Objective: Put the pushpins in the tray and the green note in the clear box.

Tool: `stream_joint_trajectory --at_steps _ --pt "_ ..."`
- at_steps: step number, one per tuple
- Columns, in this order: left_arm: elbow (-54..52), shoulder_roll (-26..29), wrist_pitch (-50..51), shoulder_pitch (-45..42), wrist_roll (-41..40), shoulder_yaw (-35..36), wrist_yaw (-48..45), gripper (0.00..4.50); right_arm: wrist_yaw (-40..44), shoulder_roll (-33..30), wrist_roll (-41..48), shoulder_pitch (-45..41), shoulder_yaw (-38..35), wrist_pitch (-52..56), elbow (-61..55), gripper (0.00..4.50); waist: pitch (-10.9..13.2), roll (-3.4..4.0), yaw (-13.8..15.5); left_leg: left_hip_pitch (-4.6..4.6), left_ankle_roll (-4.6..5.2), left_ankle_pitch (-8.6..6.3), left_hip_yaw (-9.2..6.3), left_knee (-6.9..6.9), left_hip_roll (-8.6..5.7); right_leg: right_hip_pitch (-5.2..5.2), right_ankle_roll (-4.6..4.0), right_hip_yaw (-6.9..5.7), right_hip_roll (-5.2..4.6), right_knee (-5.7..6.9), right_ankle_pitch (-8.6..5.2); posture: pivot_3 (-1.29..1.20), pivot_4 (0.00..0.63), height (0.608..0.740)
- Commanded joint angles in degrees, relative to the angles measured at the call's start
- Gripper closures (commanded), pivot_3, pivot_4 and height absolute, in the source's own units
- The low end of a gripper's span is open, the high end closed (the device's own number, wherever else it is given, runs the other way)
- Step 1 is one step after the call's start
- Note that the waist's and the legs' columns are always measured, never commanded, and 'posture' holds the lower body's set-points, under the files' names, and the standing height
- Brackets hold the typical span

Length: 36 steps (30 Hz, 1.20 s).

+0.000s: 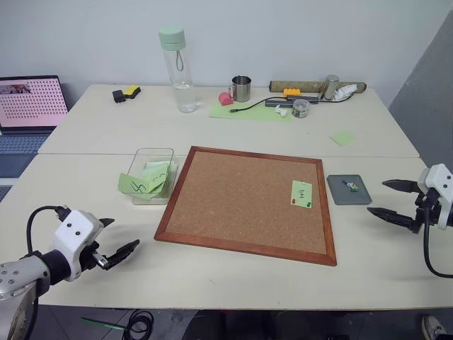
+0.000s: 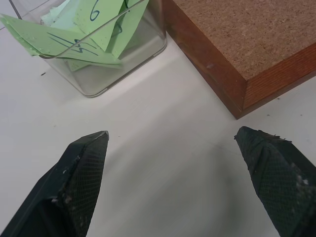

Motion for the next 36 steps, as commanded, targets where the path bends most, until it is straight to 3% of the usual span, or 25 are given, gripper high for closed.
stream_joint_trajectory --at_steps 1,23,31,36 --pt "-0.86 -0.25 -2.35 0.31 -0.47 1.68 -1.48 0.11 -0.37 -0.34 -0.27 -1.41 -1.04 -0.60 0.24 0.01 0.00 0.00 0.00 0.00 0.00 0.00 0.00 0.00 0.00 0.00 0.00 0.00 0.00 0.00 0.00 0.00 0.150 0.740" --pt "-2.31 0.45 7.61 -5.78 -2.36 0.12 0.65 0.11 -1.47 1.48 -0.05 -1.15 -1.07 2.17 -2.20 0.01 0.00 0.00 -0.01 0.00 0.00 0.00 -0.01 0.01 0.00 0.00 0.00 -0.01 0.00 0.02 0.00 0.00 0.150 0.740" --pt "-6.01 0.57 11.53 -11.56 -6.03 -4.49 -1.08 0.11 -2.30 2.35 0.90 1.02 -1.33 4.49 -8.04 0.01 0.00 0.00 0.09 0.00 0.00 0.00 -0.01 0.02 0.00 0.00 0.00 -0.01 0.00 0.02 0.00 0.00 0.150 0.740" --pt "-9.61 -0.01 12.74 -17.01 -7.55 -10.56 -1.53 0.86 -2.97 2.84 2.97 1.66 -1.02 8.14 -13.93 0.00 0.00 0.00 0.07 -0.01 -0.01 0.00 -0.03 0.02 -0.01 0.00 0.01 -0.02 0.00 0.03 0.00 0.00 0.150 0.740"
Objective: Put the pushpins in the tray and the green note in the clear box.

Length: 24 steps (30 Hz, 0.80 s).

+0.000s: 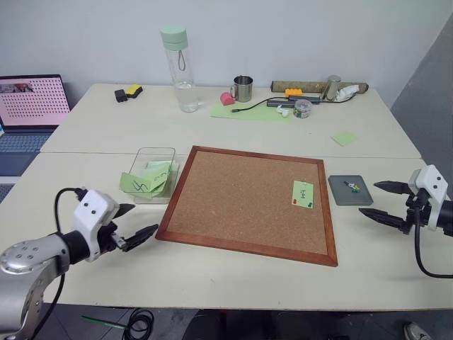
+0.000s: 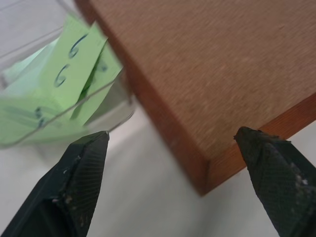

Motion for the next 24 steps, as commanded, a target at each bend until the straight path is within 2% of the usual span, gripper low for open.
stream_joint_trajectory --at_steps 1,2,4,9,11,18,20,24 --pt "-4.01 -0.04 0.49 -3.93 -1.19 -4.06 -0.32 0.97 -0.69 0.14 2.52 -0.38 -1.18 2.58 -5.39 0.00 0.00 0.00 0.00 0.00 0.00 0.00 -0.01 0.00 0.00 0.00 0.00 0.00 0.00 0.01 0.00 0.00 0.150 0.740" --pt "-3.73 -1.38 0.31 -6.23 -0.74 -6.63 0.45 1.31 -0.88 0.29 2.58 -0.71 -0.57 3.03 -6.45 0.00 0.00 0.00 0.00 0.00 0.00 0.00 0.00 0.00 0.00 0.00 0.00 0.00 0.00 0.01 0.00 0.00 0.150 0.740" --pt "-2.78 -3.56 -0.74 -9.97 0.80 -11.76 1.20 1.54 -1.26 0.65 2.55 -1.47 0.85 3.94 -8.12 0.00 0.00 0.00 0.02 0.00 0.00 0.00 0.00 0.01 -0.01 0.01 0.00 -0.01 0.00 0.01 0.00 0.00 0.150 0.740" --pt "2.04 -9.48 -3.00 -16.77 3.61 -20.46 1.23 2.58 -3.15 2.77 2.35 -4.92 4.44 6.37 -9.98 0.00 0.03 -0.06 -0.01 -0.01 -0.01 0.01 -0.01 0.05 -0.02 0.01 0.02 -0.02 0.02 0.03 0.01 0.00 0.150 0.740" --pt "4.24 -11.71 -4.55 -18.87 4.92 -23.46 1.00 2.83 -4.07 3.90 2.22 -6.93 5.94 7.56 -9.82 0.00 0.03 -0.06 -0.05 -0.02 -0.01 0.01 0.00 0.05 -0.03 -0.01 0.02 -0.01 0.03 0.03 0.01 0.00 0.150 0.740" --pt "15.12 -20.13 -11.45 -26.07 11.75 -31.54 2.57 4.35 -6.07 9.12 -1.48 -15.11 12.35 7.07 -2.70 0.00 0.04 -0.09 -0.02 -0.03 -0.03 0.02 -0.02 0.10 -0.04 0.00 0.02 -0.04 0.03 0.04 0.01 0.00 0.150 0.740" --pt "19.14 -22.32 -14.01 -27.76 13.86 -32.54 3.78 4.48 -6.35 10.33 -2.79 -17.13 13.63 6.05 0.04 0.00 0.04 -0.09 -0.01 -0.05 -0.04 0.03 -0.02 0.10 -0.05 -0.01 0.02 -0.03 0.03 0.03 0.01 0.00 0.150 0.740" --pt "25.91 -25.00 -18.39 -28.73 17.08 -34.24 4.25 4.48 -6.88 12.55 -6.18 -19.92 16.20 2.59 5.80 0.00 0.04 -0.09 -0.03 -0.05 -0.05 0.03 -0.02 0.16 -0.06 -0.01 0.03 -0.03 0.03 0.05 0.01 0.00 0.150 0.740"
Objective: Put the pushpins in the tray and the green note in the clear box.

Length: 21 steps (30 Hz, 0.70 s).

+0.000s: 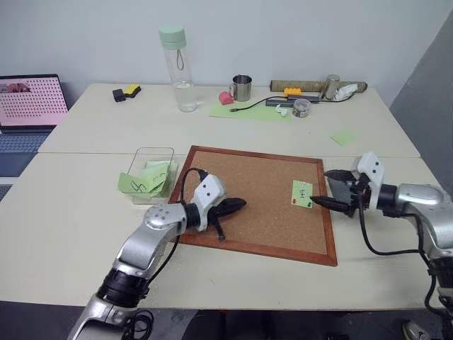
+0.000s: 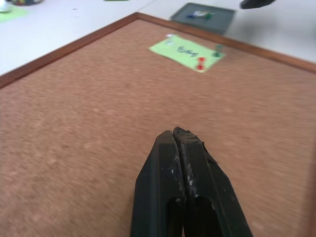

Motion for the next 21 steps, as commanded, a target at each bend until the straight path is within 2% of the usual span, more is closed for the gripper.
stream_joint_trajectory --at_steps 1,6,12,14,16,21 --pt "5.64 -1.73 -5.12 -0.50 3.35 -1.76 0.41 4.48 -0.68 1.84 -3.32 -2.94 1.67 -4.66 5.53 0.00 0.00 0.00 -0.04 0.00 0.00 0.00 0.00 -0.01 0.00 0.00 0.00 0.00 0.00 0.00 0.00 0.00 0.150 0.740" --pt "12.93 -4.21 -8.70 -0.06 5.13 -1.12 2.11 4.48 -1.61 5.44 -6.54 -7.27 3.30 -9.45 14.48 0.00 -0.05 0.05 -0.09 0.02 -0.13 0.08 0.01 0.09 0.00 0.01 0.00 0.01 0.00 0.07 0.00 0.00 0.150 0.740" --pt "12.98 -4.02 -8.81 1.17 6.14 -1.34 2.28 4.48 -2.42 8.32 -8.45 -11.26 2.96 -14.78 23.49 0.00 -0.13 0.12 0.08 0.04 0.00 0.00 -0.03 0.26 -0.01 0.09 0.07 0.00 0.00 0.14 0.05 0.00 0.150 0.740" --pt "12.21 -3.87 -8.42 1.72 6.21 -1.29 2.37 4.50 -2.56 8.83 -9.00 -11.80 3.09 -16.39 25.85 0.37 -0.14 0.14 0.03 0.04 0.00 0.01 -0.03 0.26 -0.01 0.09 0.07 0.00 0.00 0.14 0.05 0.00 0.150 0.740" --pt "11.61 -3.76 -8.09 2.17 6.37 -1.26 2.49 4.50 -2.55 9.20 -9.46 -12.11 3.10 -17.88 27.87 0.55 -0.15 0.15 -0.11 0.04 -0.01 0.01 -0.03 0.26 -0.01 0.09 0.07 0.00 0.00 0.15 0.05 0.00 0.150 0.740" --pt "10.36 -3.72 -7.14 3.09 6.45 -1.31 2.66 4.50 -2.63 10.19 -9.43 -12.42 2.27 -19.65 30.20 1.60 -0.16 0.17 -0.19 0.05 0.00 0.00 -0.03 0.24 0.00 0.08 0.07 0.01 0.00 0.17 0.05 0.00 0.150 0.740"
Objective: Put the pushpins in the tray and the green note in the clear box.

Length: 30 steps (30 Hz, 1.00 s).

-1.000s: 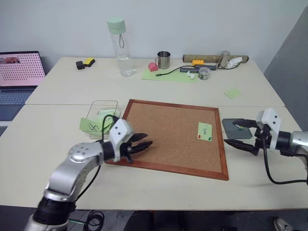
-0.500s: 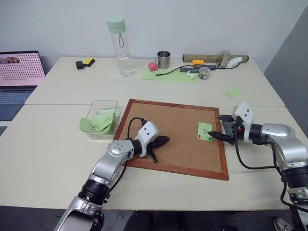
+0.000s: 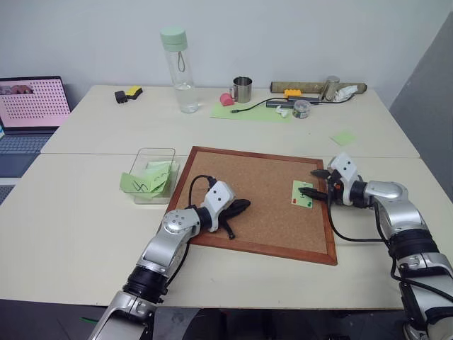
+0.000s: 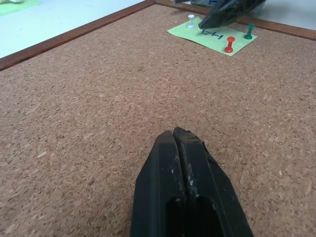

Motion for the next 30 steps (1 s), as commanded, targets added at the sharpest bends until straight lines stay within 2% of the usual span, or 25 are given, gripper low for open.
stream_joint_trajectory --at_steps 1,14,21,30 --pt "0.80 0.75 2.14 2.27 1.59 -0.59 0.20 4.50 -0.32 0.61 0.66 -1.50 -1.90 -2.08 0.56 1.80 0.00 0.01 0.00 0.00 0.00 0.00 0.00 0.00 0.00 0.00 0.00 0.00 0.00 0.00 0.00 0.00 0.150 0.740" --pt "0.64 0.12 3.25 2.42 1.53 -0.30 0.24 4.50 0.36 1.76 0.70 -1.66 -2.78 -2.30 1.99 4.44 -0.01 0.02 -0.04 0.01 0.00 0.00 0.00 -0.01 0.00 0.00 0.00 0.01 0.00 0.00 0.00 0.00 0.150 0.740" --pt "0.70 0.20 4.07 2.71 1.58 -0.30 0.28 4.50 0.43 2.34 3.20 -0.98 -4.58 -0.25 -1.50 4.49 -0.02 0.02 -0.05 0.01 0.00 0.00 0.01 0.00 0.00 0.00 0.00 0.02 0.00 0.00 0.00 0.00 0.150 0.740" --pt "0.66 -0.17 4.52 3.29 1.77 -0.48 0.72 4.50 -0.54 2.32 8.31 0.74 -8.24 7.62 -8.27 4.49 -0.03 0.04 -0.17 0.00 0.01 -0.01 0.02 -0.05 0.00 -0.04 0.00 0.04 0.00 -0.02 0.00 0.00 0.150 0.740"
